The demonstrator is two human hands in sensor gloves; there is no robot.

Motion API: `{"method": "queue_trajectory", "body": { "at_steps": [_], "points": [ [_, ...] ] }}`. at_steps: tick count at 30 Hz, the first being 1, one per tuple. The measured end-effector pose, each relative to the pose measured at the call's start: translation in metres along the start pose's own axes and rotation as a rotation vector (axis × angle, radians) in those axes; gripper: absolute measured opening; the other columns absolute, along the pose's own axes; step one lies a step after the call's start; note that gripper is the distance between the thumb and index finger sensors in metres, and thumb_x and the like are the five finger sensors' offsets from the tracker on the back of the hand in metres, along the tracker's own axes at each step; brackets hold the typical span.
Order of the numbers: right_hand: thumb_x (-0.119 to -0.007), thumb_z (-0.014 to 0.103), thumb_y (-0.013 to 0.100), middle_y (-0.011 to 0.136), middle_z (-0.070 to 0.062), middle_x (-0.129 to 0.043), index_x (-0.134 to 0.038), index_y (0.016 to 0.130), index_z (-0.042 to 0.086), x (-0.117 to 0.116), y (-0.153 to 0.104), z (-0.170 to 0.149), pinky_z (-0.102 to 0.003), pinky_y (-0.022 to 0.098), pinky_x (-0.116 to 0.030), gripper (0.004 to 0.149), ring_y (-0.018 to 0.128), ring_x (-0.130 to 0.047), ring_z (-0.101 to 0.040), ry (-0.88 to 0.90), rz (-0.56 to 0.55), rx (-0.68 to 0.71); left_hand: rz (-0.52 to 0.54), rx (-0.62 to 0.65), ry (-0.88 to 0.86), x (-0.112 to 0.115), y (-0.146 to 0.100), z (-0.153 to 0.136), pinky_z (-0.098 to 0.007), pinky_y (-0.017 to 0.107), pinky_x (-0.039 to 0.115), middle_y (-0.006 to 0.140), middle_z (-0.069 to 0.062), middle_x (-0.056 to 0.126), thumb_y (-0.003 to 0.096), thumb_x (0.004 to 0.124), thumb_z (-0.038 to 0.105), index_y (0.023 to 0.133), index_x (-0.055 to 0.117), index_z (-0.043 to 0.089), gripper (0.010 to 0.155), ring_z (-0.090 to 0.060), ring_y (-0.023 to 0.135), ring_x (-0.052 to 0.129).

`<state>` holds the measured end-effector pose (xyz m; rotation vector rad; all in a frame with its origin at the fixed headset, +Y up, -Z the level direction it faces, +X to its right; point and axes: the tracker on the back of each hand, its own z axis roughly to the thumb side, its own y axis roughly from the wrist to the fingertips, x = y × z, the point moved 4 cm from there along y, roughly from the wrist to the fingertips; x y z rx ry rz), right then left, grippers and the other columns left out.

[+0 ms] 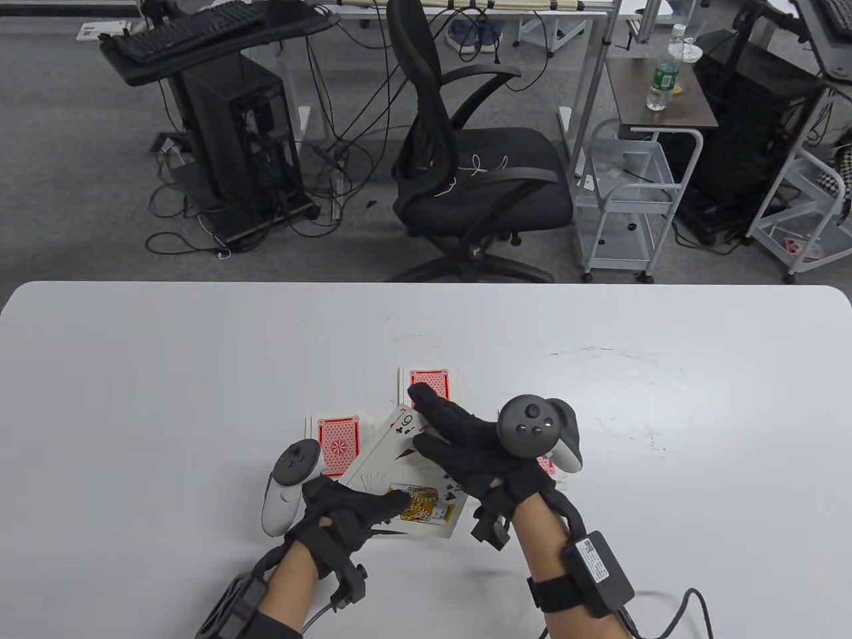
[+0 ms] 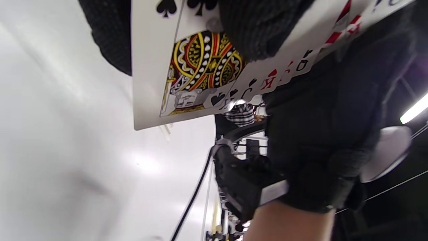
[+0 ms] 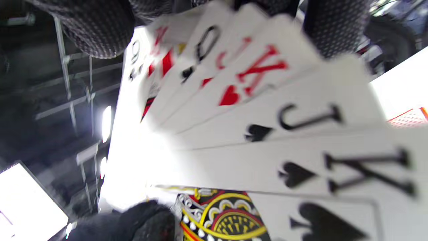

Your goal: Four-player card dealing with fan arrangement

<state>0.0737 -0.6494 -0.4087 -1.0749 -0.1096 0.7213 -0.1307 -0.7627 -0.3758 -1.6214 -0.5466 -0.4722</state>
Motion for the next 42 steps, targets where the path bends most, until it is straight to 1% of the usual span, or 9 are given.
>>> {"method": "queue_trajectory", "body": {
  "at_steps": [1, 3, 7, 10, 18, 25, 30, 32, 42],
  "points": [
    [-0.073, 0.048, 0.058, 0.103, -0.019, -0.065, -0.046, 0.113, 0.011, 0.009, -0.003, -0.007, -0.067, 0.056, -0.066, 0.071, 0.079, -0.089, -0.040, 0.038, -0.093, -0.048, 0.015, 0.026, -0.051, -0.001, -0.001, 0.002, -0.050, 0.060, 0.081, 0.104, 0.002, 0.079, 0.0530, 0.079, 0.029, 0.103, 0.064, 0.038, 0.053, -0.035, 0.087, 0.091],
    [-0.078, 0.047, 0.056, 0.094, -0.014, -0.075, -0.061, 0.107, 0.012, 0.019, -0.008, -0.016, -0.065, 0.055, -0.068, 0.064, 0.070, -0.095, -0.035, 0.077, -0.164, -0.111, 0.047, 0.062, -0.119, -0.004, -0.004, 0.004, -0.050, 0.061, 0.081, 0.104, 0.003, 0.079, 0.0530, 0.079, 0.029, 0.102, 0.064, 0.039, 0.053, -0.035, 0.088, 0.090],
    [-0.083, 0.047, 0.054, 0.087, -0.008, -0.081, -0.067, 0.102, 0.016, 0.014, -0.008, -0.020, -0.064, 0.055, -0.069, 0.060, 0.066, -0.098, -0.030, 0.065, -0.106, -0.148, 0.051, 0.102, -0.180, -0.006, -0.005, 0.007, -0.049, 0.063, 0.080, 0.103, 0.005, 0.079, 0.0534, 0.079, 0.030, 0.103, 0.063, 0.040, 0.053, -0.033, 0.091, 0.087],
    [-0.088, 0.033, 0.051, 0.078, -0.003, -0.087, -0.074, 0.095, 0.019, 0.009, -0.007, -0.015, -0.063, 0.054, -0.070, 0.048, 0.055, -0.101, -0.025, 0.095, -0.177, -0.120, 0.085, 0.098, -0.181, -0.007, -0.007, 0.005, -0.049, 0.065, 0.078, 0.104, 0.006, 0.078, 0.0538, 0.078, 0.030, 0.103, 0.061, 0.040, 0.054, -0.032, 0.093, 0.084],
    [-0.086, 0.024, 0.052, 0.086, -0.007, -0.082, -0.067, 0.102, 0.025, -0.001, -0.009, 0.005, -0.063, 0.055, -0.069, 0.053, 0.060, -0.100, -0.028, -0.104, -0.244, 0.004, 0.183, 0.067, -0.274, -0.013, -0.010, -0.006, -0.048, 0.066, 0.078, 0.105, 0.007, 0.077, 0.0551, 0.077, 0.029, 0.105, 0.057, 0.040, 0.055, -0.032, 0.095, 0.083],
    [-0.084, 0.028, 0.054, 0.102, -0.020, -0.066, -0.062, 0.104, 0.028, -0.014, -0.010, 0.014, -0.067, 0.056, -0.065, 0.055, 0.082, -0.088, -0.045, -0.187, -0.241, 0.073, 0.230, 0.069, -0.328, -0.018, -0.014, -0.008, -0.047, 0.066, 0.079, 0.105, 0.007, 0.075, 0.0557, 0.077, 0.029, 0.105, 0.056, 0.040, 0.055, -0.032, 0.095, 0.083],
    [-0.085, 0.030, 0.052, 0.106, -0.020, -0.055, -0.068, 0.098, 0.013, -0.013, -0.009, 0.017, -0.068, 0.060, -0.061, 0.052, 0.095, -0.071, -0.050, -0.141, -0.281, 0.119, 0.183, 0.056, -0.269, -0.014, -0.010, -0.006, -0.048, 0.063, 0.080, 0.104, 0.005, 0.077, 0.0546, 0.078, 0.028, 0.105, 0.058, 0.038, 0.055, -0.033, 0.092, 0.086],
    [-0.084, 0.027, 0.053, 0.102, -0.021, -0.062, -0.074, 0.090, 0.014, -0.008, -0.009, 0.018, -0.066, 0.061, -0.062, 0.040, 0.093, -0.076, -0.049, -0.109, -0.295, 0.139, 0.164, 0.053, -0.264, -0.011, -0.008, -0.006, -0.049, 0.063, 0.080, 0.104, 0.004, 0.078, 0.0542, 0.078, 0.027, 0.104, 0.059, 0.038, 0.055, -0.034, 0.092, 0.086],
    [-0.076, 0.028, 0.054, 0.084, -0.020, -0.081, -0.068, 0.091, 0.010, -0.004, -0.010, 0.022, -0.064, 0.055, -0.070, 0.042, 0.071, -0.099, -0.042, -0.323, -0.268, 0.127, 0.185, 0.035, -0.175, -0.015, -0.009, -0.005, -0.050, 0.063, 0.079, 0.104, 0.004, 0.077, 0.0536, 0.079, 0.027, 0.103, 0.061, 0.040, 0.055, -0.035, 0.092, 0.086]
  ]
}}
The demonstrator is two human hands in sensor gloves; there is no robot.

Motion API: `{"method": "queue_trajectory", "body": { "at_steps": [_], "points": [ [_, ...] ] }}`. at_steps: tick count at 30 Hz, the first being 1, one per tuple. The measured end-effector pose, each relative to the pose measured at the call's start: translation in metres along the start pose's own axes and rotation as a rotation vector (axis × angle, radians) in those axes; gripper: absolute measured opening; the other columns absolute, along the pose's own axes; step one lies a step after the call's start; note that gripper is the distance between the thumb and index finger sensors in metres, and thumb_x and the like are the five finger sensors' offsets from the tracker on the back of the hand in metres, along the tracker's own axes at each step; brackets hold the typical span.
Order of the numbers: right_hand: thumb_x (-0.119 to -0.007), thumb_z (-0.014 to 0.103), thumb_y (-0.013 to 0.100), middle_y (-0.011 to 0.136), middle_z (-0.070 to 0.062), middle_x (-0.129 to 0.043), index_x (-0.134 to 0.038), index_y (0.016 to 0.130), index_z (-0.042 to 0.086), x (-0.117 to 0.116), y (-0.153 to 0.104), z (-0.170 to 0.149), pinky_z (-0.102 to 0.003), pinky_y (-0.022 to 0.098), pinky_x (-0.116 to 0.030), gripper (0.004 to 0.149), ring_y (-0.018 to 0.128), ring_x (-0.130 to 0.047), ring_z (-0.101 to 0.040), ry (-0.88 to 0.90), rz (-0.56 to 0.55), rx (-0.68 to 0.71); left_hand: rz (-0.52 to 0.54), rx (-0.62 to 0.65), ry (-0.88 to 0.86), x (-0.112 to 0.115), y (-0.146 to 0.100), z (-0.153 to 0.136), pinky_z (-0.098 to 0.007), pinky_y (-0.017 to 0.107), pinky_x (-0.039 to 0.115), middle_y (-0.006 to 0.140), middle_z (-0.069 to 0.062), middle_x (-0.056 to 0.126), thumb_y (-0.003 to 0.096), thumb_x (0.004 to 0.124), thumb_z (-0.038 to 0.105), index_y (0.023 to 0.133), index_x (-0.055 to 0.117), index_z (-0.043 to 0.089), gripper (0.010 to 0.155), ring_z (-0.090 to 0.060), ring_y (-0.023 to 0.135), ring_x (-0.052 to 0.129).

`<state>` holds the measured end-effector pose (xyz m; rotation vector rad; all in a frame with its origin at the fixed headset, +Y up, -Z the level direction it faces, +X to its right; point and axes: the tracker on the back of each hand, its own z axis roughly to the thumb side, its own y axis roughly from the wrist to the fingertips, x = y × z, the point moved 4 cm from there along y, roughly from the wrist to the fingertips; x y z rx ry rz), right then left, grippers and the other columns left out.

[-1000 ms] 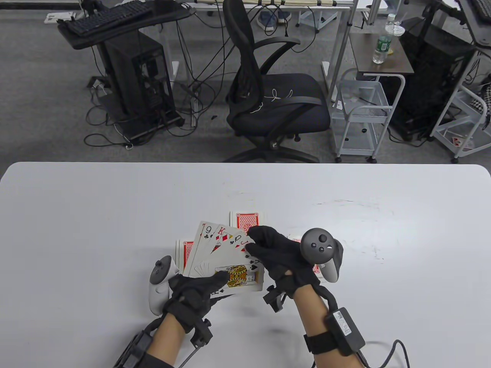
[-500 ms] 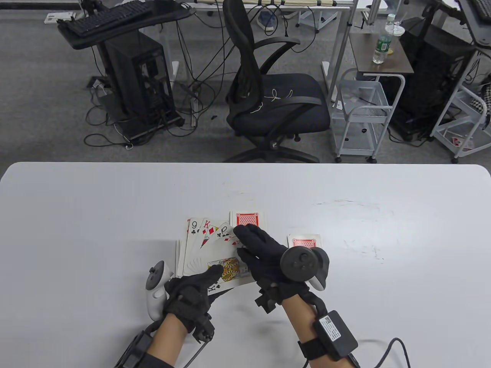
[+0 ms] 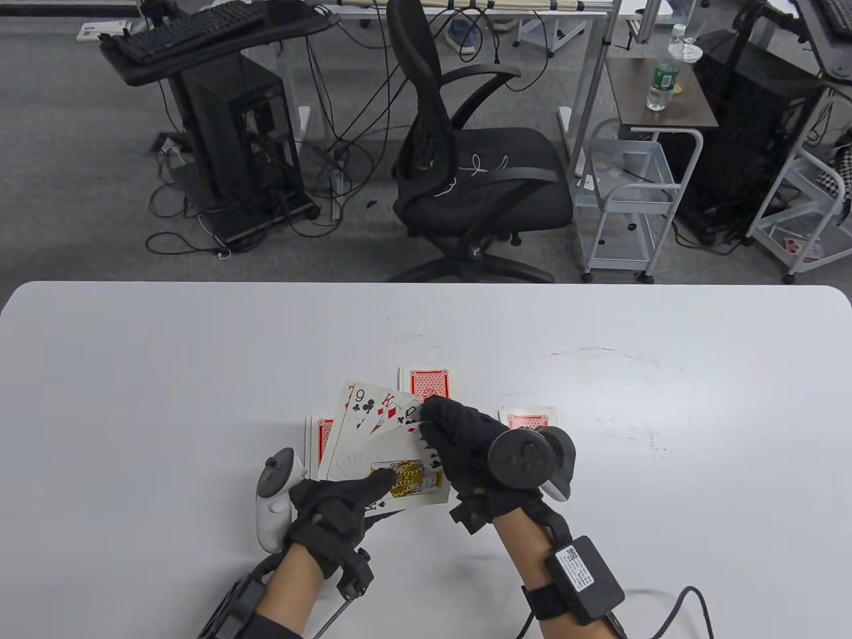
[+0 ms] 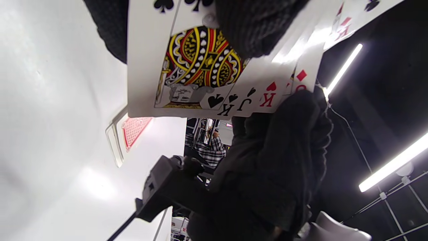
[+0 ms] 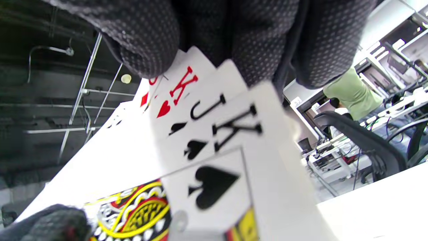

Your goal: Four-player card dealing with fan arrangement

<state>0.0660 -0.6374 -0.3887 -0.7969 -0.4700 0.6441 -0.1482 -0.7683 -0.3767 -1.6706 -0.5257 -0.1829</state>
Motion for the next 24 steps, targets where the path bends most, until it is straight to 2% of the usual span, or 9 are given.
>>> {"method": "queue_trajectory", "body": {
  "at_steps": [4, 7, 16, 24],
  "points": [
    [-0.073, 0.028, 0.053, 0.075, -0.014, -0.087, -0.066, 0.091, 0.009, 0.011, 0.002, -0.009, -0.063, 0.054, -0.071, 0.043, 0.061, -0.105, -0.034, 0.059, -0.006, -0.028, -0.010, -0.020, 0.044, -0.004, 0.001, 0.000, -0.050, 0.063, 0.079, 0.103, 0.005, 0.079, 0.0531, 0.080, 0.026, 0.103, 0.062, 0.040, 0.054, -0.034, 0.091, 0.087],
    [-0.072, 0.027, 0.052, 0.074, -0.010, -0.087, -0.065, 0.091, 0.012, 0.020, 0.003, -0.017, -0.064, 0.054, -0.071, 0.043, 0.059, -0.105, -0.031, 0.110, -0.004, -0.049, -0.081, -0.019, 0.057, -0.001, 0.004, 0.002, -0.050, 0.062, 0.079, 0.103, 0.005, 0.081, 0.0529, 0.080, 0.027, 0.102, 0.063, 0.041, 0.054, -0.034, 0.091, 0.087],
    [-0.074, 0.027, 0.049, 0.080, -0.004, -0.086, -0.068, 0.090, 0.019, 0.063, 0.001, -0.018, -0.065, 0.057, -0.068, 0.042, 0.071, -0.100, -0.032, 0.132, -0.184, -0.012, -0.213, -0.081, 0.202, 0.017, 0.007, -0.001, -0.051, 0.059, 0.082, 0.101, 0.001, 0.082, 0.0520, 0.081, 0.025, 0.102, 0.066, 0.040, 0.054, -0.036, 0.087, 0.092],
    [-0.075, 0.026, 0.049, 0.080, -0.004, -0.087, -0.069, 0.089, 0.021, 0.089, -0.002, -0.014, -0.060, 0.054, -0.071, 0.041, 0.068, -0.101, -0.031, 0.159, -0.306, 0.010, -0.269, -0.139, 0.301, 0.027, 0.008, -0.008, -0.051, 0.057, 0.083, 0.100, 0.000, 0.084, 0.0517, 0.081, 0.025, 0.102, 0.066, 0.040, 0.055, -0.037, 0.084, 0.094]
  ]
}}
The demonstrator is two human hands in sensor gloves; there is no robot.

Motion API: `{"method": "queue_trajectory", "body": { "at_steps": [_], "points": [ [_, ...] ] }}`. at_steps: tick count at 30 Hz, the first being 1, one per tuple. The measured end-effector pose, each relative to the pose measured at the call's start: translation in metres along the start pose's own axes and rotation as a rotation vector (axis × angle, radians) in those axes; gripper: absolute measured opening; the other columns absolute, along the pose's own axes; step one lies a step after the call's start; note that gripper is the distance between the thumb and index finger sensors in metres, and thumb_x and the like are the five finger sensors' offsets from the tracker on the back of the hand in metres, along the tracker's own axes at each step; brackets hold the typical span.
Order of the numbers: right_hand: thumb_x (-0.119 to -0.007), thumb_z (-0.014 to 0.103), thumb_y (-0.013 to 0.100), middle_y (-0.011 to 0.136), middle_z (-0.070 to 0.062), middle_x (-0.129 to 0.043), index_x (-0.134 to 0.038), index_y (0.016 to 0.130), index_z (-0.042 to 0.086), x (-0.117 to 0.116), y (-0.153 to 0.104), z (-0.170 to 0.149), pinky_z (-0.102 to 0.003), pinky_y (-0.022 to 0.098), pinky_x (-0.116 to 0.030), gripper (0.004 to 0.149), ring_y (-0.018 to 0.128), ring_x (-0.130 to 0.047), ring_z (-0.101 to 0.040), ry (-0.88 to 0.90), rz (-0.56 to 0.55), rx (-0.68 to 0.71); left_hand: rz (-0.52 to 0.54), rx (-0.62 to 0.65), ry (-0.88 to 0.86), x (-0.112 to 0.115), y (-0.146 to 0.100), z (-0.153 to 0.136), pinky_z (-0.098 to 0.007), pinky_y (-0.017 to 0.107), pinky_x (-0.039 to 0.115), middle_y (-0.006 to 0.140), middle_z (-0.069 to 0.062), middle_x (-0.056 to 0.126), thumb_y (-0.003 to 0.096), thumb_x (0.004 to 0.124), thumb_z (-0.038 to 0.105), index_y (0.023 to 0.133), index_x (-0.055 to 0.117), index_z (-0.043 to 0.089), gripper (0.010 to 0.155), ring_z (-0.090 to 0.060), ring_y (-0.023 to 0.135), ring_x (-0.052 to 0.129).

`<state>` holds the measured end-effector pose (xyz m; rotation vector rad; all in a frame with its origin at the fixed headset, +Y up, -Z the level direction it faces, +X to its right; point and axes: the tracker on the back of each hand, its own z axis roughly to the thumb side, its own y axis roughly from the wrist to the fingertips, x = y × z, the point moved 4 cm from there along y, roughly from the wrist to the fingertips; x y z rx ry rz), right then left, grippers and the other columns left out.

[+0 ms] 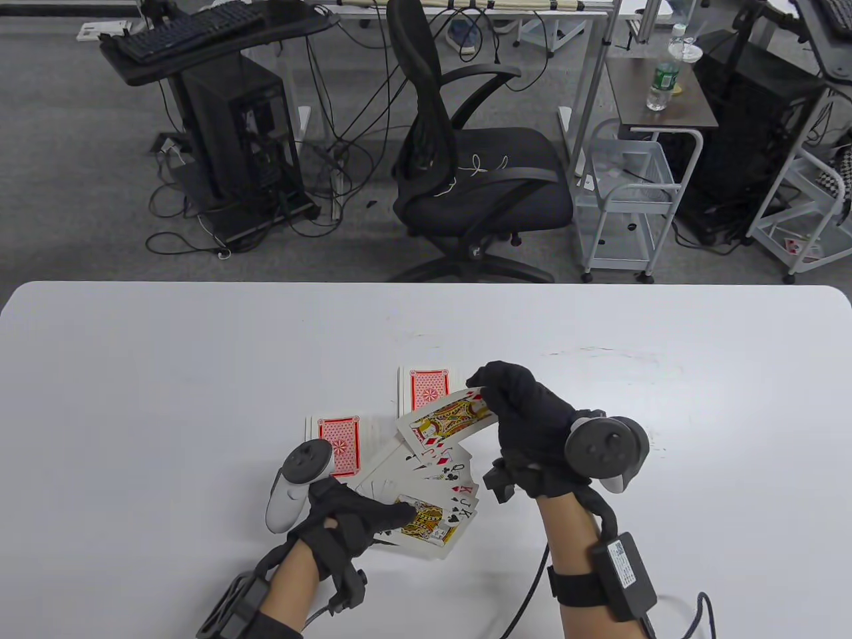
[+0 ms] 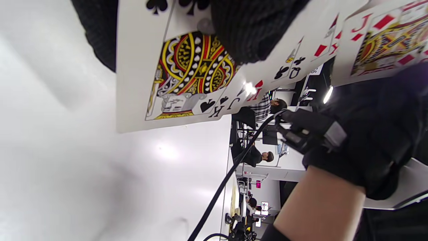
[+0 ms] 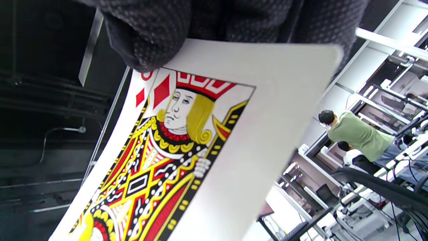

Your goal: Four-player card dealing with fan arrangement

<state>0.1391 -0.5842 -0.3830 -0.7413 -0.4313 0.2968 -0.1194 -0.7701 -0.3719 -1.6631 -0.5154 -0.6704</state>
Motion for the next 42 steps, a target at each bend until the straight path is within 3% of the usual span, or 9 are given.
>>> {"method": "queue_trajectory", "body": {
  "at_steps": [7, 14, 19, 22, 25, 29, 35, 38, 42],
  "points": [
    [-0.076, 0.025, 0.049, 0.081, -0.004, -0.087, -0.070, 0.089, 0.022, 0.004, 0.001, 0.001, -0.061, 0.054, -0.071, 0.041, 0.070, -0.100, -0.032, -0.049, -0.005, 0.012, -0.010, -0.015, 0.011, 0.002, 0.001, -0.001, -0.051, 0.056, 0.083, 0.100, -0.001, 0.084, 0.0516, 0.082, 0.025, 0.102, 0.065, 0.040, 0.055, -0.037, 0.083, 0.095],
    [-0.082, 0.027, 0.047, 0.103, -0.014, -0.065, -0.081, 0.085, 0.028, -0.044, -0.003, 0.000, -0.070, 0.058, -0.062, 0.037, 0.090, -0.080, -0.048, 0.036, 0.301, -0.010, 0.024, -0.001, -0.034, -0.006, -0.002, -0.001, -0.052, 0.057, 0.083, 0.101, -0.003, 0.082, 0.0520, 0.081, 0.024, 0.103, 0.065, 0.040, 0.055, -0.038, 0.084, 0.093],
    [-0.085, 0.028, 0.046, 0.107, -0.017, -0.057, -0.083, 0.082, 0.031, -0.075, -0.014, -0.001, -0.072, 0.060, -0.058, 0.036, 0.096, -0.070, -0.052, 0.073, 0.374, -0.036, 0.024, 0.028, -0.082, -0.008, -0.004, 0.001, -0.051, 0.057, 0.083, 0.101, -0.003, 0.082, 0.0520, 0.081, 0.025, 0.102, 0.065, 0.040, 0.055, -0.038, 0.085, 0.093],
    [-0.086, 0.031, 0.047, 0.107, -0.017, -0.057, -0.084, 0.083, 0.033, -0.080, -0.018, -0.006, -0.072, 0.059, -0.057, 0.036, 0.095, -0.070, -0.052, 0.117, 0.345, -0.067, 0.033, 0.032, -0.097, -0.010, -0.005, -0.001, -0.051, 0.058, 0.083, 0.101, -0.001, 0.082, 0.0521, 0.081, 0.025, 0.102, 0.065, 0.040, 0.055, -0.038, 0.085, 0.092],
    [-0.080, 0.042, 0.053, 0.109, -0.018, -0.053, -0.068, 0.101, 0.031, -0.075, -0.017, -0.016, -0.071, 0.060, -0.058, 0.051, 0.095, -0.071, -0.051, 0.206, 0.358, -0.124, 0.042, 0.078, -0.163, -0.012, -0.006, 0.003, -0.051, 0.058, 0.082, 0.102, 0.000, 0.082, 0.0524, 0.081, 0.025, 0.102, 0.064, 0.041, 0.055, -0.037, 0.086, 0.092],
    [-0.077, 0.043, 0.057, 0.095, -0.013, -0.075, -0.068, 0.101, 0.019, -0.061, -0.019, -0.036, -0.065, 0.055, -0.067, 0.051, 0.076, -0.092, -0.039, 0.240, 0.277, -0.275, 0.075, 0.156, -0.264, -0.017, -0.010, 0.008, -0.051, 0.060, 0.081, 0.102, 0.001, 0.081, 0.0527, 0.081, 0.025, 0.102, 0.064, 0.042, 0.055, -0.036, 0.088, 0.090],
    [-0.078, 0.048, 0.056, 0.089, -0.011, -0.080, -0.069, 0.101, 0.017, -0.078, -0.034, -0.056, -0.064, 0.055, -0.068, 0.055, 0.068, -0.095, -0.035, 0.202, 0.451, -0.424, 0.151, 0.230, -0.394, -0.026, -0.016, 0.008, -0.050, 0.064, 0.079, 0.104, 0.004, 0.078, 0.0538, 0.080, 0.025, 0.102, 0.061, 0.044, 0.056, -0.034, 0.092, 0.087],
    [-0.084, 0.040, 0.054, 0.084, -0.007, -0.083, -0.071, 0.099, 0.019, -0.089, -0.036, -0.049, -0.064, 0.054, -0.069, 0.051, 0.063, -0.098, -0.031, 0.132, 0.488, -0.381, 0.217, 0.258, -0.432, -0.031, -0.020, 0.007, -0.049, 0.065, 0.079, 0.105, 0.005, 0.077, 0.0541, 0.079, 0.025, 0.102, 0.060, 0.045, 0.056, -0.033, 0.093, 0.086],
    [-0.083, 0.030, 0.054, 0.092, -0.012, -0.077, -0.065, 0.104, 0.016, -0.096, -0.035, -0.033, -0.066, 0.055, -0.066, 0.054, 0.073, -0.093, -0.037, 0.119, 0.456, -0.277, 0.309, 0.273, -0.461, -0.039, -0.026, 0.004, -0.049, 0.066, 0.078, 0.105, 0.006, 0.076, 0.0544, 0.079, 0.024, 0.102, 0.058, 0.046, 0.056, -0.033, 0.094, 0.084]
  ]
}}
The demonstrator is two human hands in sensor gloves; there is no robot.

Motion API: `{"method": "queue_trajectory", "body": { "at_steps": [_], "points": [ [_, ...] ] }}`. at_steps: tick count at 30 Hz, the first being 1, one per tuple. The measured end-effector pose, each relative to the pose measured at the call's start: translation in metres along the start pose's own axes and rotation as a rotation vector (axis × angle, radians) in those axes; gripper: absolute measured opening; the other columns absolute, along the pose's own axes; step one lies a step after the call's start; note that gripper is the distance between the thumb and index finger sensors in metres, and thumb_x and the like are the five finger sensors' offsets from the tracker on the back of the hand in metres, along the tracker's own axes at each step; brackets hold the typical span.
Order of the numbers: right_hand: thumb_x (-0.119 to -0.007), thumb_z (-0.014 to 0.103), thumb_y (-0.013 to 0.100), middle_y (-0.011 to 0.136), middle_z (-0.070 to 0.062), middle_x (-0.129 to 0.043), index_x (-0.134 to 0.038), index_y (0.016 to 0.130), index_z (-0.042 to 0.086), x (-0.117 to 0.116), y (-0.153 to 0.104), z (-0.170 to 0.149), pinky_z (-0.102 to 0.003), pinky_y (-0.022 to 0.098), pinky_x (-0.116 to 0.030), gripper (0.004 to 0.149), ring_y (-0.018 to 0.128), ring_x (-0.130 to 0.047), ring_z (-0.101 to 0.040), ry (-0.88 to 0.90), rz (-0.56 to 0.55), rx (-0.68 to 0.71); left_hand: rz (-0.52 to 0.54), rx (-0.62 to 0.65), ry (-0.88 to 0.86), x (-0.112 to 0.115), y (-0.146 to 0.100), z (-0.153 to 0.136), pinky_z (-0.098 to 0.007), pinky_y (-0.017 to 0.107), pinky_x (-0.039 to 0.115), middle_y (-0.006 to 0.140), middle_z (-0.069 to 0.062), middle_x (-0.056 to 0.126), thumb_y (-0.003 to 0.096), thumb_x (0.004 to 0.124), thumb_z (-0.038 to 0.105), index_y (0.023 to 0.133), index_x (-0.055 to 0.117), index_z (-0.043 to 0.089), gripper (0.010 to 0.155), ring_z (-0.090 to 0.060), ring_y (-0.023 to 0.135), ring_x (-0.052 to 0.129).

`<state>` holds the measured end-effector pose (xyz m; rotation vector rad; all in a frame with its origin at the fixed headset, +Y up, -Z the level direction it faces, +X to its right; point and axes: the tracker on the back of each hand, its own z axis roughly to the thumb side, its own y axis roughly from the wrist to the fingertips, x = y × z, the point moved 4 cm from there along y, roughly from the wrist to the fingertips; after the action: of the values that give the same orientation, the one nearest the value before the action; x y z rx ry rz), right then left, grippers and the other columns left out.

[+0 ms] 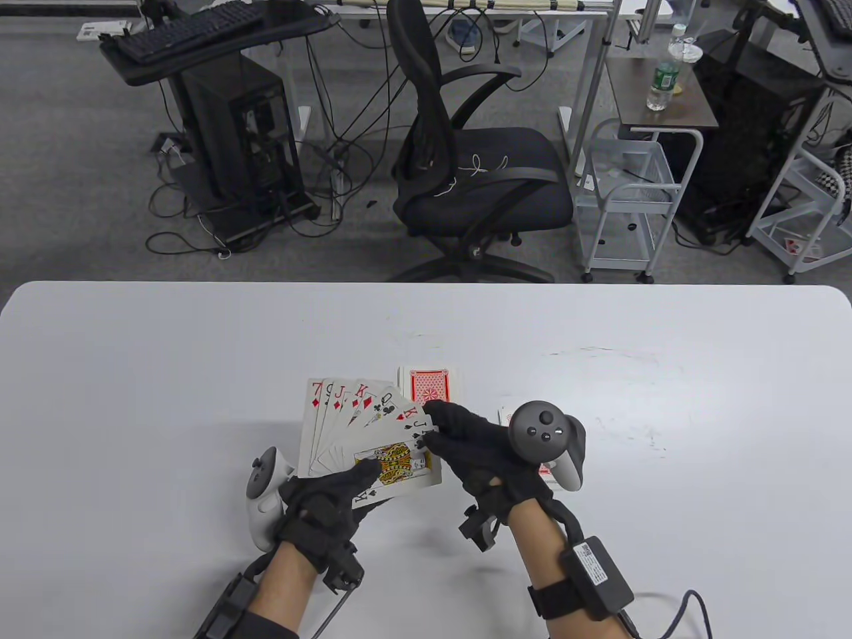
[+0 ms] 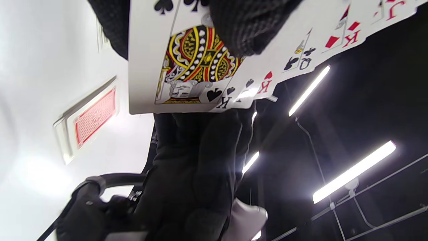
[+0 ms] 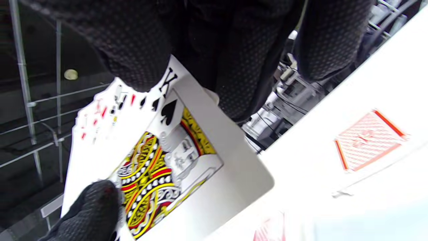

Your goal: Four-player card dealing with fan arrangement

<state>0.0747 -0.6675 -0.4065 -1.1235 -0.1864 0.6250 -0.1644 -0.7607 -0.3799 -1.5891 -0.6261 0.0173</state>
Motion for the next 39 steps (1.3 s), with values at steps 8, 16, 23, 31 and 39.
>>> {"method": "queue_trajectory", "body": {
  "at_steps": [8, 16, 23, 31, 39],
  "points": [
    [-0.079, 0.033, 0.056, 0.107, -0.025, -0.051, -0.055, 0.109, 0.015, -0.016, -0.003, 0.009, -0.071, 0.057, -0.062, 0.061, 0.094, -0.073, -0.052, 0.002, -0.006, 0.071, 0.122, 0.010, -0.014, -0.011, -0.005, -0.001, -0.049, 0.067, 0.077, 0.106, 0.007, 0.074, 0.0549, 0.078, 0.025, 0.103, 0.056, 0.046, 0.057, -0.033, 0.095, 0.083],
    [-0.081, 0.035, 0.056, 0.098, -0.019, -0.070, -0.076, 0.091, 0.015, -0.004, -0.005, -0.001, -0.067, 0.055, -0.066, 0.041, 0.084, -0.085, -0.046, 0.181, -0.176, -0.005, 0.016, 0.011, 0.039, 0.000, 0.001, 0.001, -0.050, 0.066, 0.077, 0.106, 0.007, 0.075, 0.0539, 0.079, 0.024, 0.102, 0.058, 0.045, 0.057, -0.034, 0.094, 0.084],
    [-0.075, 0.029, 0.056, 0.086, -0.021, -0.080, -0.070, 0.090, 0.008, 0.005, -0.003, 0.007, -0.066, 0.053, -0.070, 0.041, 0.073, -0.096, -0.042, -0.001, -0.179, 0.021, -0.004, -0.008, 0.076, 0.003, 0.002, -0.003, -0.050, 0.065, 0.078, 0.106, 0.008, 0.075, 0.0534, 0.080, 0.024, 0.103, 0.058, 0.044, 0.058, -0.034, 0.093, 0.085],
    [-0.070, 0.028, 0.053, 0.075, -0.012, -0.087, -0.066, 0.090, 0.010, 0.038, -0.004, -0.009, -0.063, 0.052, -0.073, 0.042, 0.061, -0.105, -0.033, 0.027, -0.242, -0.008, -0.088, -0.055, 0.128, 0.013, 0.005, -0.007, -0.050, 0.063, 0.080, 0.104, 0.005, 0.078, 0.0532, 0.080, 0.023, 0.102, 0.060, 0.044, 0.057, -0.035, 0.091, 0.087],
    [-0.072, 0.028, 0.049, 0.080, -0.005, -0.086, -0.069, 0.089, 0.019, 0.082, -0.014, 0.011, -0.058, 0.051, -0.073, 0.040, 0.069, -0.100, -0.032, 0.053, -0.385, 0.159, -0.222, -0.141, 0.260, 0.031, 0.008, -0.015, -0.051, 0.060, 0.082, 0.103, 0.002, 0.080, 0.0524, 0.081, 0.022, 0.102, 0.063, 0.043, 0.057, -0.037, 0.088, 0.091]
  ]
}}
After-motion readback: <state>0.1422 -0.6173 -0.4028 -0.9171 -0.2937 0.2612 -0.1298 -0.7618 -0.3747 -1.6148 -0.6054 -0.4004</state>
